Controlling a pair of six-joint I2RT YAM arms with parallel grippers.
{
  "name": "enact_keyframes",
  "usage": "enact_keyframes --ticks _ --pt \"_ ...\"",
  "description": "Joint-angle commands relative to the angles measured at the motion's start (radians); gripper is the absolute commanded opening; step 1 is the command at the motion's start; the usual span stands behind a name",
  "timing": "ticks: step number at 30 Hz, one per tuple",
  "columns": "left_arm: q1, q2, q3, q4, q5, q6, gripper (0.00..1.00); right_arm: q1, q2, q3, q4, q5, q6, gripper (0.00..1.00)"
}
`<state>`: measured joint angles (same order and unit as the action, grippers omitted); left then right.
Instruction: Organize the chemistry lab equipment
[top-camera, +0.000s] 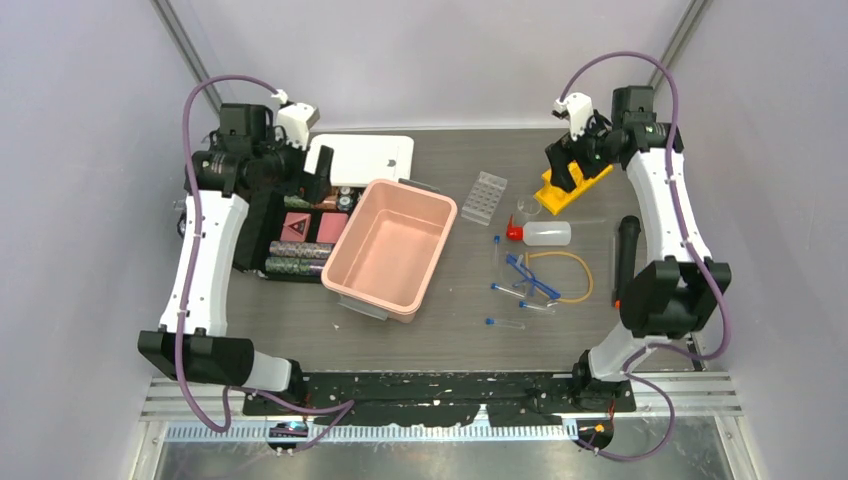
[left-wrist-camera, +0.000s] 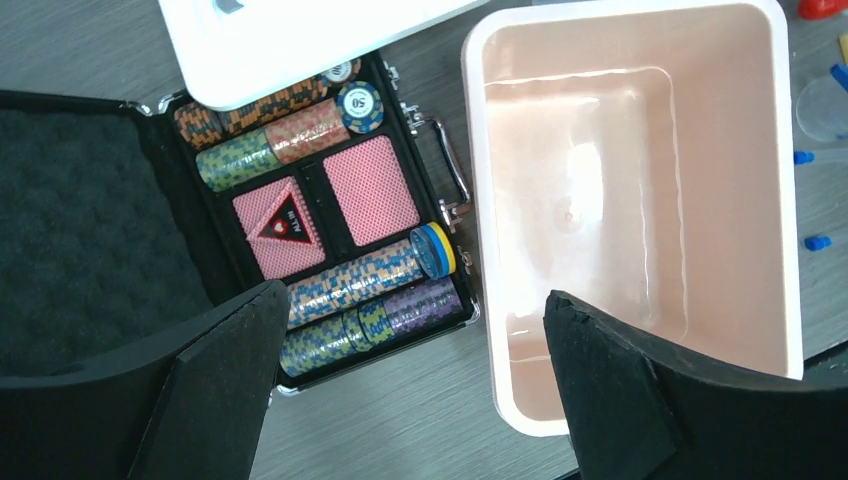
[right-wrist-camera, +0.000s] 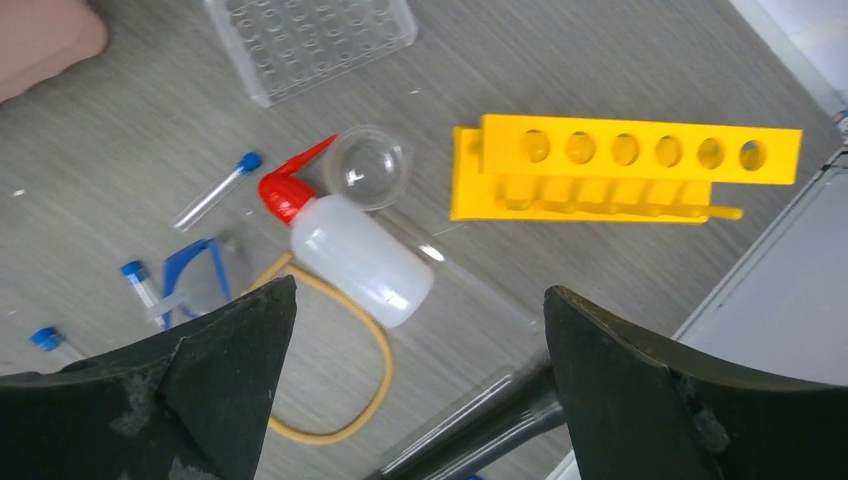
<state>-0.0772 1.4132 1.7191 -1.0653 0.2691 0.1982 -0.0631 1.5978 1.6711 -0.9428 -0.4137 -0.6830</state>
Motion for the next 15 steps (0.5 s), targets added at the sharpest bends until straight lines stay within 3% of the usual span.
enact_keyframes --ticks 1,8,11,15 --pt "-0.027 0.026 0.023 0.0 0.034 0.045 0.99 -0.017 0.135 0.176 -0.05 0.059 -0.064 0.99" --pt "-0.036 0.089 0.079 -0.045 0.121 0.029 0.99 -0.073 0.436 0.498 -0.137 0.075 -0.067 0.79" --pt "-0.041 0.119 0.107 -0.058 0.133 0.027 0.99 -0.075 0.512 0.573 -0.14 0.099 -0.081 0.68" --pt "-0.049 0.166 0.179 -0.103 0.149 0.02 0.99 -0.075 0.592 0.634 -0.112 0.119 -0.081 0.62"
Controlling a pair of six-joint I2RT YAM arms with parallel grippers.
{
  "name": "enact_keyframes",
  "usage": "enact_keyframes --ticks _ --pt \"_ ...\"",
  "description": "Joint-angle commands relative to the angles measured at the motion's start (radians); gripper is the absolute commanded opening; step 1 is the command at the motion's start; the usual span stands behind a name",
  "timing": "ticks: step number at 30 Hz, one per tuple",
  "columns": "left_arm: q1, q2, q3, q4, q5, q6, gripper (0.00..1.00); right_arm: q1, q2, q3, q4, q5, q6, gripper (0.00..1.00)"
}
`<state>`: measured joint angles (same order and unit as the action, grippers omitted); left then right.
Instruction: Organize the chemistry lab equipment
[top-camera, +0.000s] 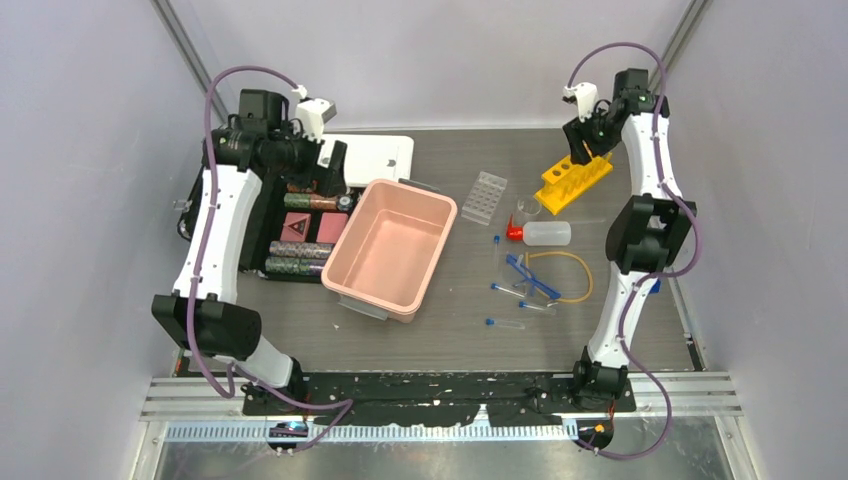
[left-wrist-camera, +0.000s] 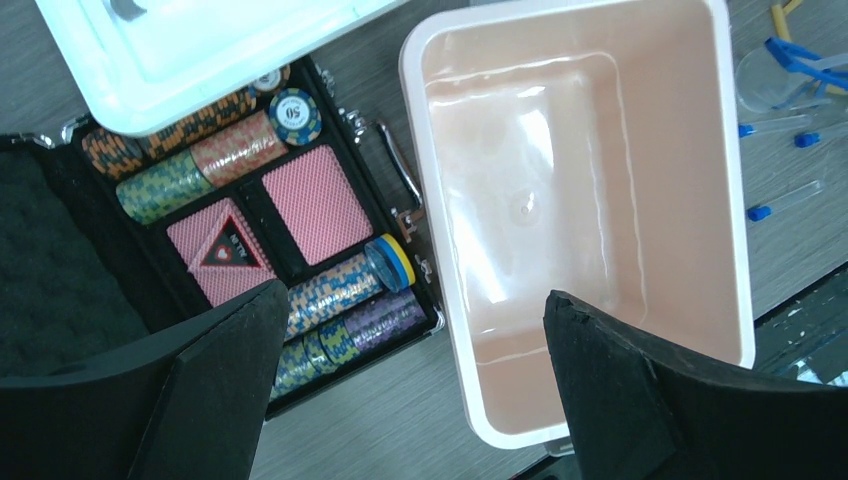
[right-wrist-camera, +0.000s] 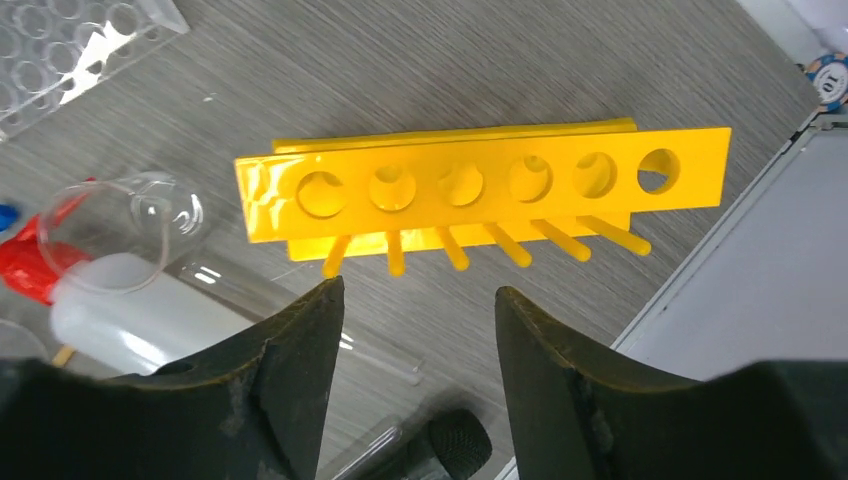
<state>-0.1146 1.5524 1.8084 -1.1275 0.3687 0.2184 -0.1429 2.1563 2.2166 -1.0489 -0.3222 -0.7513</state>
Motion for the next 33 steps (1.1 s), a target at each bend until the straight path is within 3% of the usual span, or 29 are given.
enact_keyframes --ticks 1,10,33 --pt "-0.014 0.037 0.105 -0.049 0.05 0.001 0.99 0.005 0.059 0.096 -0.003 0.029 -0.01 0.6" --pt "-0.019 0.073 0.138 -0.078 0.043 0.019 0.99 0.011 0.158 0.162 0.051 0.03 -0.003 0.55" --pt "-0.02 0.072 0.117 -0.073 -0.018 0.021 0.99 0.023 0.235 0.129 0.003 -0.002 -0.03 0.42"
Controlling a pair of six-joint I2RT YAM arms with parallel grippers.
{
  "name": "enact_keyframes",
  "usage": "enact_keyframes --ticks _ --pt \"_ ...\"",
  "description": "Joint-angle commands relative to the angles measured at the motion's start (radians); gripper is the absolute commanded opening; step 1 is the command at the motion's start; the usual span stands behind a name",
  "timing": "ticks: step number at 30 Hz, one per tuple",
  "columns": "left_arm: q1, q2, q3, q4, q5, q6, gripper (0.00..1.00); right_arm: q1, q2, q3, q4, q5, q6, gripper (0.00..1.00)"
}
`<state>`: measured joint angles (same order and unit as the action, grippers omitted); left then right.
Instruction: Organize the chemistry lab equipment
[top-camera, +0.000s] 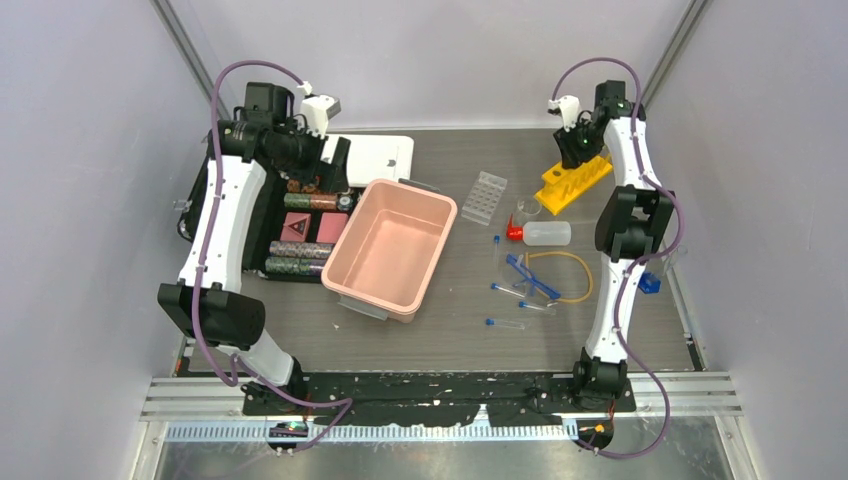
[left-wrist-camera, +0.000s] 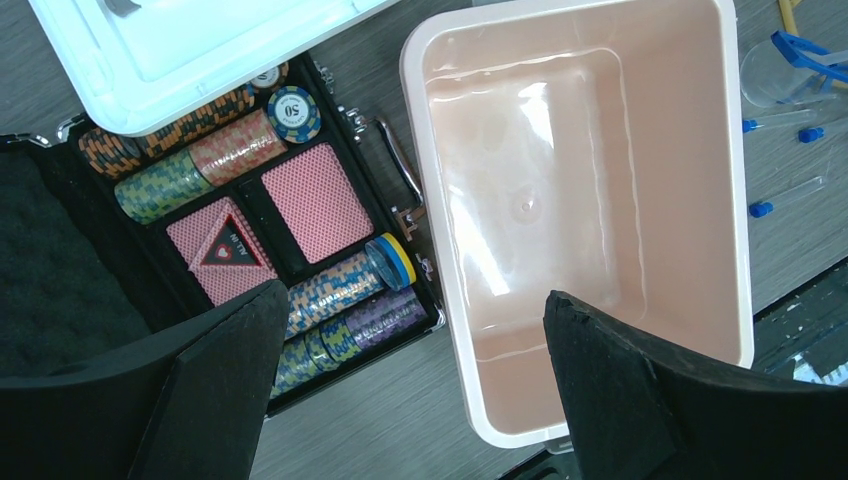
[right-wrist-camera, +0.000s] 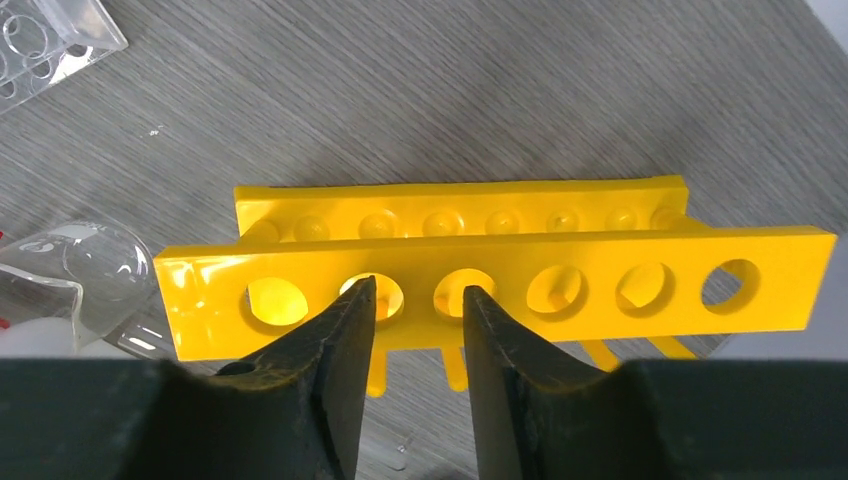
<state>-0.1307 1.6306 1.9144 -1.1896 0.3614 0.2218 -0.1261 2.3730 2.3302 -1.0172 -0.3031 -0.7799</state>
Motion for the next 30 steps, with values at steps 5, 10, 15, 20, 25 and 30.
enact_keyframes --ticks 5,10,15,20,25,30 --pt "-0.004 -0.004 0.012 -0.008 -0.019 0.018 0.99 0.017 0.001 -0.025 -0.057 -0.024 -0.003 0.38" --pt "-0.004 0.002 0.012 -0.001 -0.015 0.005 0.99 0.021 -0.015 -0.061 -0.026 0.022 0.055 0.18" --pt "-0.004 0.005 0.014 0.008 -0.026 -0.002 0.99 0.022 -0.078 -0.115 0.084 0.07 0.323 0.05" --pt "-0.004 0.012 0.015 -0.003 -0.035 -0.002 0.99 0.052 -0.112 -0.151 0.178 0.176 0.455 0.05" --pt "-0.004 0.026 0.026 -0.023 -0.053 -0.008 0.99 0.06 -0.117 -0.166 0.205 0.293 0.568 0.05" --pt "-0.004 0.038 0.027 -0.035 -0.051 -0.014 0.99 0.06 -0.139 -0.199 0.212 0.276 0.617 0.22"
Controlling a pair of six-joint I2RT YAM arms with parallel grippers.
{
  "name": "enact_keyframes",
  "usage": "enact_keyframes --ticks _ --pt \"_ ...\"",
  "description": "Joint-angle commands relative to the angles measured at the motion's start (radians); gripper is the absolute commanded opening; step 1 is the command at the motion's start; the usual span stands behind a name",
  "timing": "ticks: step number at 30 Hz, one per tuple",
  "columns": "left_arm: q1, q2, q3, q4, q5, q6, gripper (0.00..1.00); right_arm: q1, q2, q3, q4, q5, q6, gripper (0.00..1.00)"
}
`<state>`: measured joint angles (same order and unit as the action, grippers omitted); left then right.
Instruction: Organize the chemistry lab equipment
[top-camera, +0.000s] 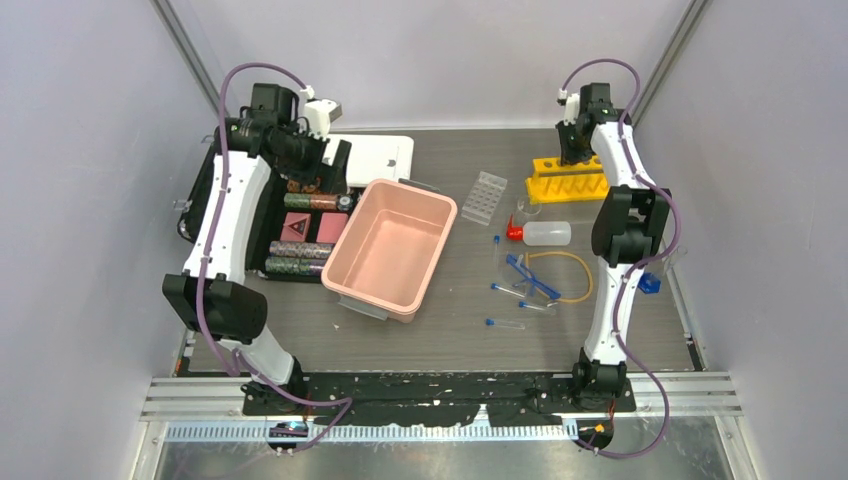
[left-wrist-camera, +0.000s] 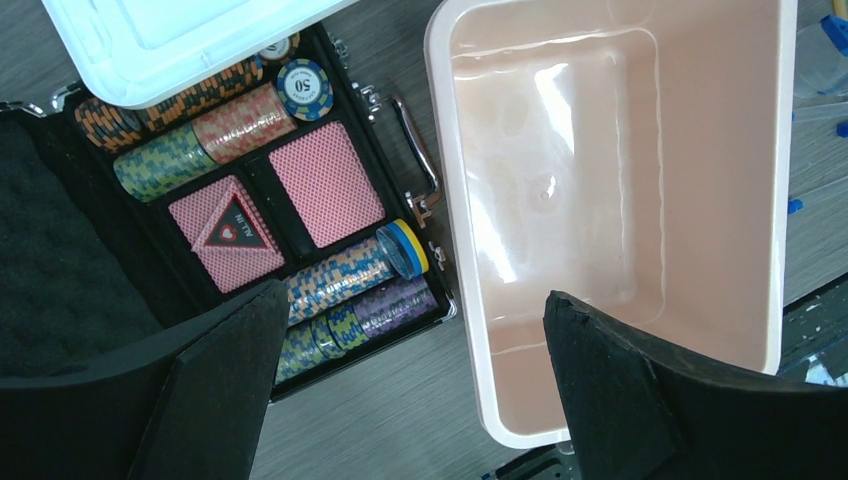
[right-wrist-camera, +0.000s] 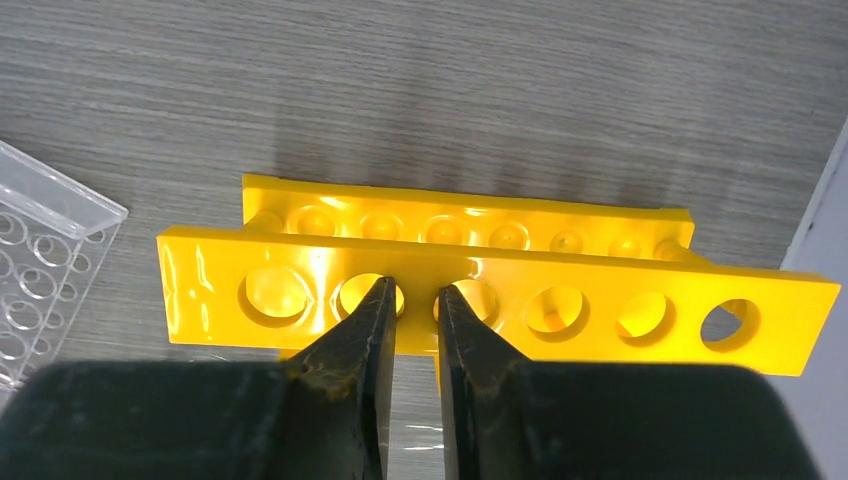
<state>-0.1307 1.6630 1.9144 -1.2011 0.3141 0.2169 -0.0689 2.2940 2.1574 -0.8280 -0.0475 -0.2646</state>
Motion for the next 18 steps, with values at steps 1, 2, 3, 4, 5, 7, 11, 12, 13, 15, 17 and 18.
enact_keyframes --ticks 1,2,3,4,5,7,11,12,13,15,17,18 --pt "-0.004 0.009 0.029 -0.024 -0.001 -0.011 0.99 0.003 -0.062 -0.023 0.021 0.016 0.103 0.24" --pt "-0.004 0.01 0.033 -0.029 0.001 -0.011 0.99 0.003 -0.066 -0.017 0.02 0.015 0.1 0.27" --pt "-0.004 0.013 0.036 -0.031 0.004 -0.01 0.99 0.003 -0.072 -0.012 0.017 0.017 0.098 0.29" --pt "-0.004 0.015 0.038 -0.034 0.003 -0.01 0.99 0.003 -0.075 -0.002 0.015 0.019 0.096 0.32" --pt "-0.005 0.016 0.042 -0.035 0.002 -0.01 0.99 0.002 -0.085 0.002 0.012 0.02 0.094 0.33" --pt "-0.004 0.016 0.041 -0.038 0.001 -0.01 0.99 0.001 -0.1 0.013 0.01 0.013 0.09 0.37" --pt "-0.004 0.02 0.033 -0.038 0.01 -0.022 0.99 0.001 -0.123 0.049 -0.005 -0.023 0.081 0.46" --pt "-0.004 0.02 0.032 -0.037 0.011 -0.023 0.99 0.001 -0.125 0.059 -0.01 -0.034 0.078 0.47" --pt "-0.004 0.02 0.033 -0.033 0.008 -0.025 0.99 0.001 -0.132 0.077 -0.019 -0.038 0.075 0.47" --pt "-0.003 0.02 0.036 -0.028 -0.001 -0.025 0.99 0.001 -0.154 0.091 -0.025 -0.059 0.057 0.5" --pt "-0.004 0.021 0.038 -0.024 -0.004 -0.025 0.99 0.001 -0.194 0.084 -0.028 -0.089 0.023 0.57" --pt "-0.004 0.021 0.039 -0.02 -0.001 -0.025 0.99 0.001 -0.227 0.078 -0.039 -0.119 0.007 0.6"
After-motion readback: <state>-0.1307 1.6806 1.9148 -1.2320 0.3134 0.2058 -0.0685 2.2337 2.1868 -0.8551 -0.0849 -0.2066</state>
